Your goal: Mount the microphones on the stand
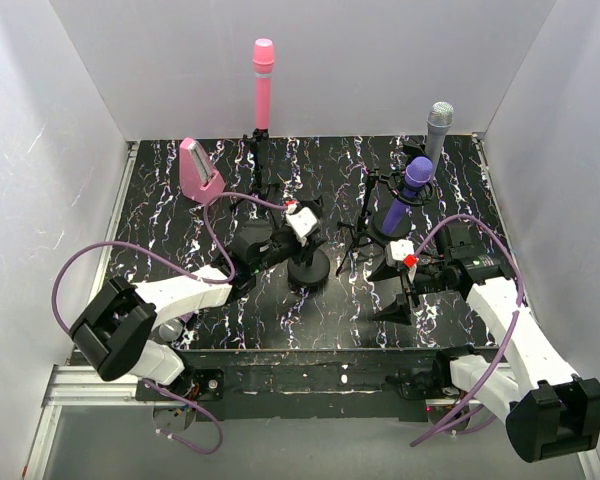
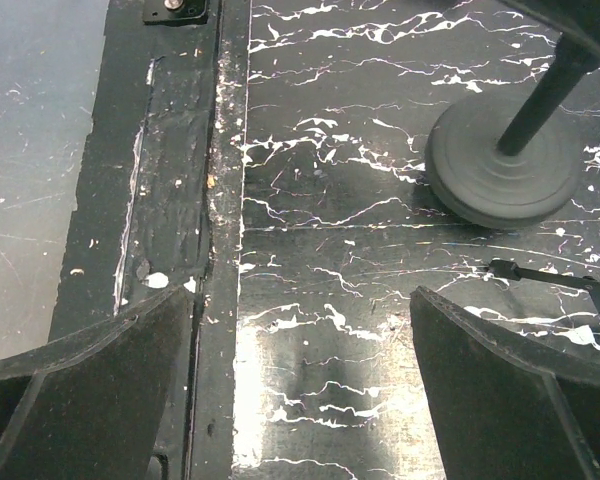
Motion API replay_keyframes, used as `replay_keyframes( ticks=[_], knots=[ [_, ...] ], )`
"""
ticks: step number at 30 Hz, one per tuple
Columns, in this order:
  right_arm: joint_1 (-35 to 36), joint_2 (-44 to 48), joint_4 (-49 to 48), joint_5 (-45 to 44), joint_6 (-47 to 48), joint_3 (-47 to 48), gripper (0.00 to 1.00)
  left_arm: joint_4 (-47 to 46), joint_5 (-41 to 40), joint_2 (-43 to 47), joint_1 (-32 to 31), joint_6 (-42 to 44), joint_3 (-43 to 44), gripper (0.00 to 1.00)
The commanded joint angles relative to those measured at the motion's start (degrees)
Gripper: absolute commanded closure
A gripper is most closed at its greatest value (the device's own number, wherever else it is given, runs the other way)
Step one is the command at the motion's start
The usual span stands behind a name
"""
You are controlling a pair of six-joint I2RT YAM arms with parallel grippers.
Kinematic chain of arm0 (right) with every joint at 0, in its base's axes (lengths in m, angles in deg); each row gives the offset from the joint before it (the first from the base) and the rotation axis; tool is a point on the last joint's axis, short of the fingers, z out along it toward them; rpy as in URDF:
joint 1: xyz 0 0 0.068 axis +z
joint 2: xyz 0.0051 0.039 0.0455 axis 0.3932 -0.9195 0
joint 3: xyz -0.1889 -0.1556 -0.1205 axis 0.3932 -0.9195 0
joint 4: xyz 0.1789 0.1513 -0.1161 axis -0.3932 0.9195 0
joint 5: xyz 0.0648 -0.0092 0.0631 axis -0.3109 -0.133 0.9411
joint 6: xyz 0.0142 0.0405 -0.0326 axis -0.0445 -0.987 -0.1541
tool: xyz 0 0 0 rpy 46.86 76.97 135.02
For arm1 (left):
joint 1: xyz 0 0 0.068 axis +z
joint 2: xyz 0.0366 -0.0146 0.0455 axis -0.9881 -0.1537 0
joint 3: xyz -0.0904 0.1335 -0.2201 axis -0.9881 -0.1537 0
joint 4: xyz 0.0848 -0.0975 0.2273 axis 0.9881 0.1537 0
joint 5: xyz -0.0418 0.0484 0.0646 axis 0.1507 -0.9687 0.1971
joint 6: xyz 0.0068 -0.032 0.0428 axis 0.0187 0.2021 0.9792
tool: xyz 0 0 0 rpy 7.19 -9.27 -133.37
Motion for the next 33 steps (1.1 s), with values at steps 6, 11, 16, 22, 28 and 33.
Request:
replay_keyframes(
  ticks=[6,11,16,22,28,33],
  knots=[
    [-0.42,-0.65,1.28,-0.29,1.57,0.39,0.02,-6.68,-3.80,1.90,-0.09,-1.96,-3.99,0.62],
    [-0.60,-0.56,1.46,-0.37,1.75,0.39,0.02,-4.23,-5.21,7.60,-0.09,-3.98,-7.15,0.37],
    [-0.86,-0.21,1.64,-0.46,2.01,0.39,0.02,11.12,-3.28,19.55,-0.09,-4.25,-6.55,0.17],
    [-1.13,0.05,1.81,-0.38,2.28,0.39,0.02,36.09,-4.06,33.00,0.08,-3.54,-2.24,0.02],
    [-1.30,0.32,1.90,-0.29,2.45,0.39,0.02,49.21,-10.49,37.68,0.87,-0.48,0.49,0.02],
    [-1.30,0.14,2.07,0.07,2.54,0.31,0.02,51.07,5.48,31.46,3.68,7.60,2.51,0.02]
  ],
)
